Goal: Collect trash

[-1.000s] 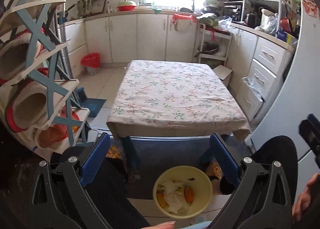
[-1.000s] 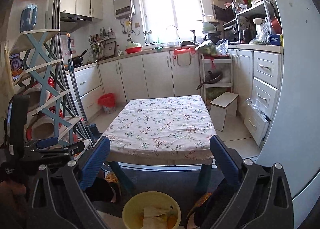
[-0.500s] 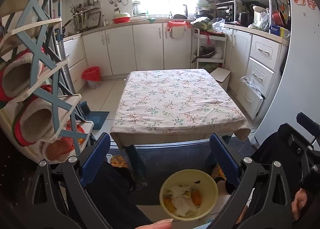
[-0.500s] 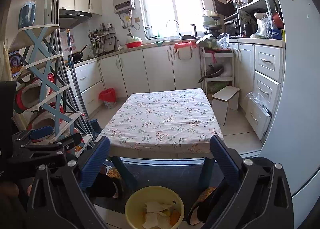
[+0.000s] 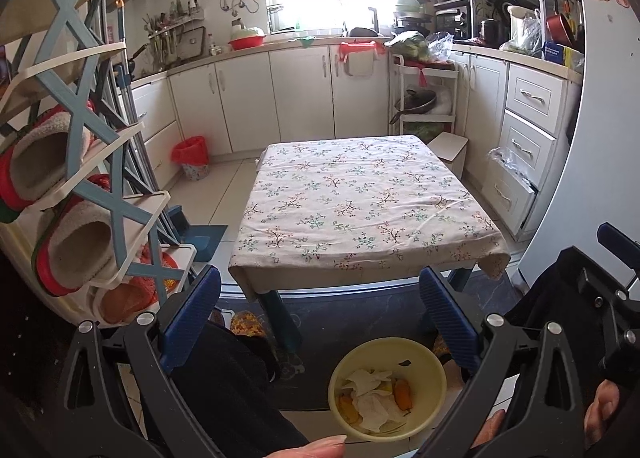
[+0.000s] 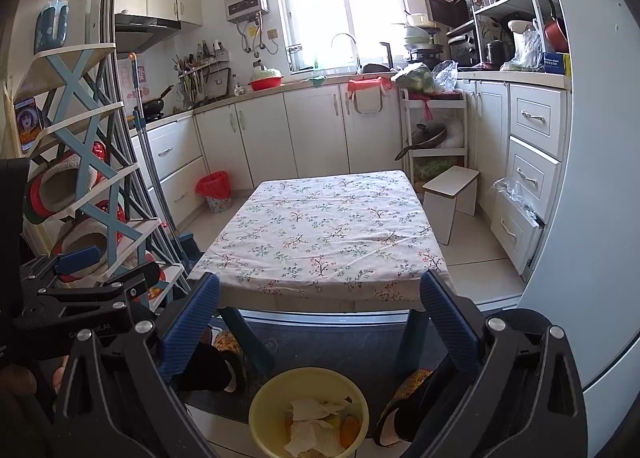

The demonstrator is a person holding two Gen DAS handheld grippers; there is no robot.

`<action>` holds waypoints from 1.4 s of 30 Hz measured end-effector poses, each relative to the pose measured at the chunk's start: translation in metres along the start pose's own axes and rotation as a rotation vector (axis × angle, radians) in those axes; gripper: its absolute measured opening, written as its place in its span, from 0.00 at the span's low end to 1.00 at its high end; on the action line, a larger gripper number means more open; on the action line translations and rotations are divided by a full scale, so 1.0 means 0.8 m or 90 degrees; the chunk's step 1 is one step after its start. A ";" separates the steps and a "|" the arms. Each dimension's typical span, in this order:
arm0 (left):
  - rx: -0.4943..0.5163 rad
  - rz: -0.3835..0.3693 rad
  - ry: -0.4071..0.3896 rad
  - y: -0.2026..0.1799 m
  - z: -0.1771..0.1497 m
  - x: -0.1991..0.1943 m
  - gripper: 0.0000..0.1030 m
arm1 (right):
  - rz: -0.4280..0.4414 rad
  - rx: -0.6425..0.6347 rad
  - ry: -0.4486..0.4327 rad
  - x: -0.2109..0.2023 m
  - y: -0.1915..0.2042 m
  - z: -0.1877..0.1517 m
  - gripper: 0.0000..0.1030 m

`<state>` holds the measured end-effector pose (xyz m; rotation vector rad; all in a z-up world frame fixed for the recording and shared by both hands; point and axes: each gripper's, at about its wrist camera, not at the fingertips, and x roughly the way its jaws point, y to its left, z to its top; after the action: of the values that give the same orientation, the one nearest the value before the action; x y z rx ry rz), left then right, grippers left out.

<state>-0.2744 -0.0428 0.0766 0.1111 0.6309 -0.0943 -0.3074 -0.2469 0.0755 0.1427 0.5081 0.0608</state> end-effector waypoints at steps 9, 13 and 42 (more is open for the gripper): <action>-0.006 -0.010 -0.005 0.002 0.000 -0.004 0.93 | -0.001 0.001 -0.004 -0.001 0.000 -0.001 0.93; -0.008 -0.014 -0.005 0.001 -0.001 -0.005 0.92 | -0.005 0.002 -0.010 -0.003 -0.001 -0.001 0.93; -0.004 -0.026 -0.010 -0.006 -0.003 -0.012 0.93 | -0.006 0.000 -0.020 -0.009 -0.001 0.000 0.93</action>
<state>-0.2839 -0.0469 0.0800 0.0913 0.6182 -0.1329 -0.3139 -0.2483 0.0785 0.1407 0.4773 0.0496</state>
